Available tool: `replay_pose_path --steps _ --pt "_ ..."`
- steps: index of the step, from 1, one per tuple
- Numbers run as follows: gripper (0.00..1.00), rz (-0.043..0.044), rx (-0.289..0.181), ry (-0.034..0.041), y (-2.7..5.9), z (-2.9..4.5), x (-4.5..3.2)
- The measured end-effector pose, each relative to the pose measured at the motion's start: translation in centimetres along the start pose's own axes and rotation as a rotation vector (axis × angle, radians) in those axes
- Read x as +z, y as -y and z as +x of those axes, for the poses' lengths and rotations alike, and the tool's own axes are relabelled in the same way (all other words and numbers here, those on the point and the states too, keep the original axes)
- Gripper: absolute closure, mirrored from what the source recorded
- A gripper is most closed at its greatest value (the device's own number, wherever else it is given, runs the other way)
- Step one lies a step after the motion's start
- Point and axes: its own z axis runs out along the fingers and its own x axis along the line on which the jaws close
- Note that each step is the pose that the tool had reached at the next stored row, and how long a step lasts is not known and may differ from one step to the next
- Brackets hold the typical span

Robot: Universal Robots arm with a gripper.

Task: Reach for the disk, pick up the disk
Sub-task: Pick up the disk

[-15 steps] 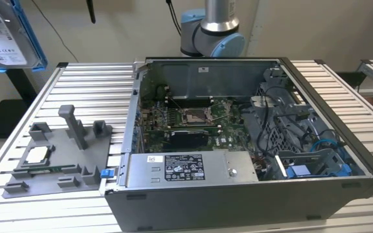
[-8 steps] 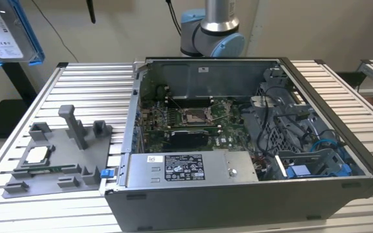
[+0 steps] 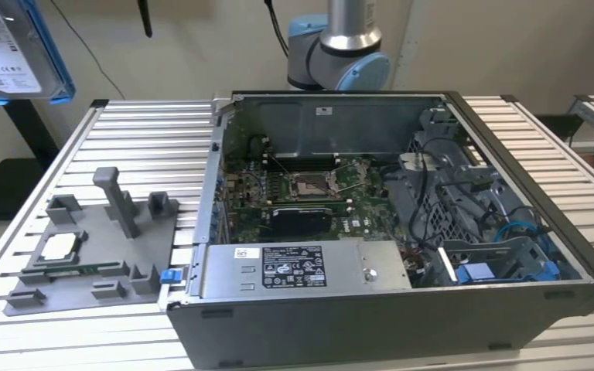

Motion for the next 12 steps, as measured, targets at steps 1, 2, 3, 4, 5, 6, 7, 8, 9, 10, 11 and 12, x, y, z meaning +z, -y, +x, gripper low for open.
replay_pose_path --steps 1,2,3,4,5,6,7,8,9,10,11,12 --pt "1.0 -0.0001 0.0 0.0 0.21 0.01 0.0" --pt "1.0 -0.0001 0.0 0.0001 0.43 0.02 0.01" --pt "1.0 -0.0003 0.0 0.0 0.65 0.03 0.0" --pt "1.0 -0.0004 0.0 0.0 0.88 0.04 0.0" --pt "1.0 -0.0004 0.0 0.0001 1.08 0.05 0.0" --pt "1.0 -0.0006 0.0 0.0 1.28 0.06 0.0" --pt "1.0 -0.0006 0.0 0.0 1.48 0.07 -0.01" --pt "1.0 -0.0006 0.0 0.0 1.69 0.08 0.0" --pt "1.0 -0.0006 0.0 0.0001 1.9 0.09 0.0" --pt "1.0 -0.0009 0.0 0.0 2.12 0.1 -0.01" --pt "1.0 -0.001 0.0 0.0 2.35 0.12 -0.01" --pt "1.0 -0.0009 0.0 0.0 2.58 0.14 0.0"
